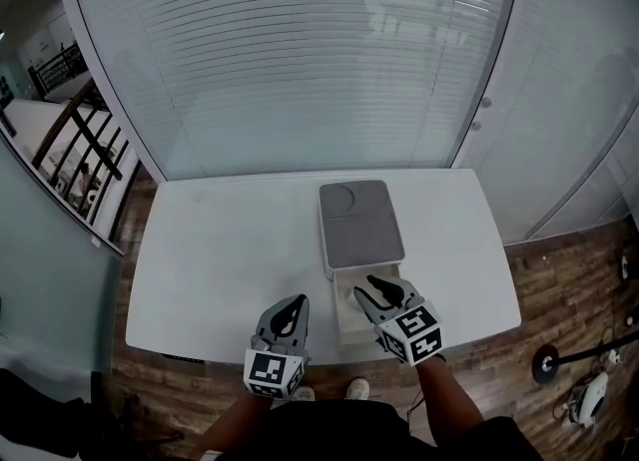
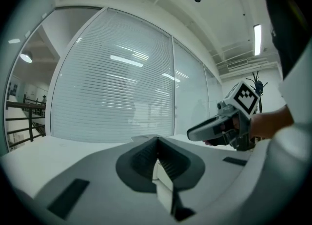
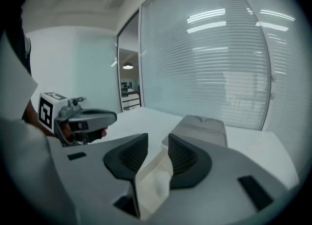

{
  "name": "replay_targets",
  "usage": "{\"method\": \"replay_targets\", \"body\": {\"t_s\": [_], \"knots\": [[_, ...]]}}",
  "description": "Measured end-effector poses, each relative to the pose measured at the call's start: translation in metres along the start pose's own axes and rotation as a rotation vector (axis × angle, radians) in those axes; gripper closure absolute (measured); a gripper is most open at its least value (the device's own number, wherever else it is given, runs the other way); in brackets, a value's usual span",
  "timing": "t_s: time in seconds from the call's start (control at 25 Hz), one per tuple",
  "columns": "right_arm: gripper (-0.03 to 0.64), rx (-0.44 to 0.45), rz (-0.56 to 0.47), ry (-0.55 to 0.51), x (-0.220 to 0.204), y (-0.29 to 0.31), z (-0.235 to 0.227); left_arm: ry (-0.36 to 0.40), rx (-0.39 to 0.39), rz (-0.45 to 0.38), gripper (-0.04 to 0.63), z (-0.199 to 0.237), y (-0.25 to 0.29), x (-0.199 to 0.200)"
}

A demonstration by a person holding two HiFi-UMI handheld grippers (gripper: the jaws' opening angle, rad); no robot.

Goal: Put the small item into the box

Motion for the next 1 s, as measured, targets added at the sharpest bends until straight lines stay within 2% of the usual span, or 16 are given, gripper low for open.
{"method": "replay_targets", "body": {"t_s": [0.12, 0.16, 0.24, 0.4, 0.64, 1.0], "knots": [[0.541, -0.061, -0.12, -0.006, 0.023, -0.019, -0.003, 0.042, -0.011, -0.015, 0.586, -0.007, 0.0, 0.006], [0.58, -0.088, -0.157, -0.005, 0.03, -0.025, -0.005, 0.048, -0.014, -0.021, 0.586, -0.009, 0.0, 0.008], [0.61, -0.132, -0.22, 0.002, 0.041, -0.038, -0.006, 0.046, -0.017, -0.037, 0.586, -0.013, -0.001, 0.014], [0.611, -0.211, -0.304, -0.033, 0.055, -0.057, -0.005, 0.017, -0.023, -0.073, 0.586, -0.019, -0.001, 0.026], [0.612, -0.283, -0.345, -0.037, 0.052, -0.078, -0.004, 0.088, -0.069, -0.092, 0.586, -0.035, 0.0, 0.033], [0.614, -0.309, -0.343, -0.064, 0.047, -0.088, -0.001, 0.097, -0.092, -0.081, 0.586, -0.043, -0.001, 0.031]]}}
Point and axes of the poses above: the fingertips, and each gripper's own axes: y forward along the fingers, z to its left, x out of its top, the point moved 2 cm from there along -y, backward along the fingers, and after that the axes turned 5 degrees about -y, right-handed, at the moved point
